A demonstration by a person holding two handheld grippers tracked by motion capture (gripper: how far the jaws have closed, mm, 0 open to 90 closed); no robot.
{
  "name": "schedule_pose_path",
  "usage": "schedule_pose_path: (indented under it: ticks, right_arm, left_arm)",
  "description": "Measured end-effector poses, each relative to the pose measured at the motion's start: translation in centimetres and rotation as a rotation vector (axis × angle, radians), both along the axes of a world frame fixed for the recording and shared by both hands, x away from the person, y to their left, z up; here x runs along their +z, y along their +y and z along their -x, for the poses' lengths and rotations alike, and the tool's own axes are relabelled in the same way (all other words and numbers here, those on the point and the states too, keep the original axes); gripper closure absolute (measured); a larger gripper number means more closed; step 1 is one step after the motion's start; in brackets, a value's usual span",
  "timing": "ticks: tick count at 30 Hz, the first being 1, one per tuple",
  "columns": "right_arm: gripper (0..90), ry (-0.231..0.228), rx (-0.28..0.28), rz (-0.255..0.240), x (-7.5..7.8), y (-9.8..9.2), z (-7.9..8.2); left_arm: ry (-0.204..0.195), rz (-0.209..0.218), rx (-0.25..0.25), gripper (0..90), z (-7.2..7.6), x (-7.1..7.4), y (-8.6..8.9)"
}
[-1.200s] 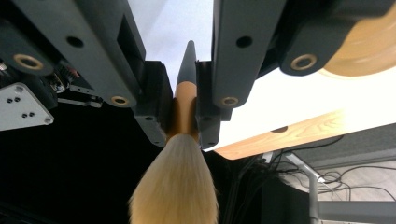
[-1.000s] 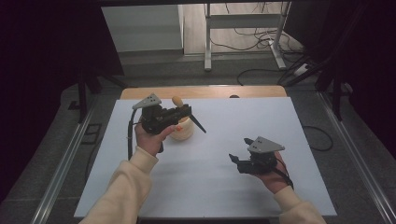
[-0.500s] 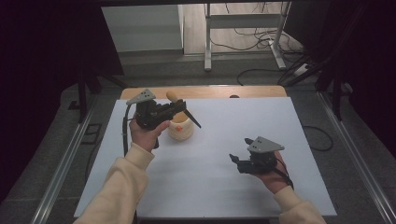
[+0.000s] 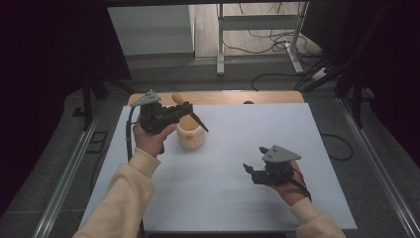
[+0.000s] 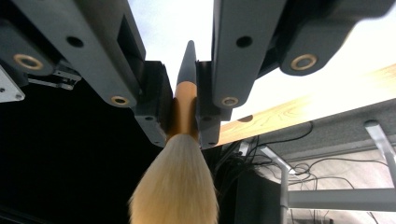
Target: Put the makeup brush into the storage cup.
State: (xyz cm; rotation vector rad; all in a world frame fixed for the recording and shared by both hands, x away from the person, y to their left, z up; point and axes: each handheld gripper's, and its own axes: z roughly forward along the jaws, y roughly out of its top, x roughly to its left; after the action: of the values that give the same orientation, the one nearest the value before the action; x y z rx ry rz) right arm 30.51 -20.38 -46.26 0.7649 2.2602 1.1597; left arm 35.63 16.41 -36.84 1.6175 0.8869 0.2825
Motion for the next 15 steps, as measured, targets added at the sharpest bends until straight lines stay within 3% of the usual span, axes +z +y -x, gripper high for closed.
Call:
schedule_pose_path:
  ticks: [15]
  right_arm:
    - [21.0, 0.001, -0.004, 0.011, -0.11, 0.04, -0.04]
  left_arm:
    - [0.007, -0.003, 0.044, 78.5, -0.75, -0.18, 1.04]
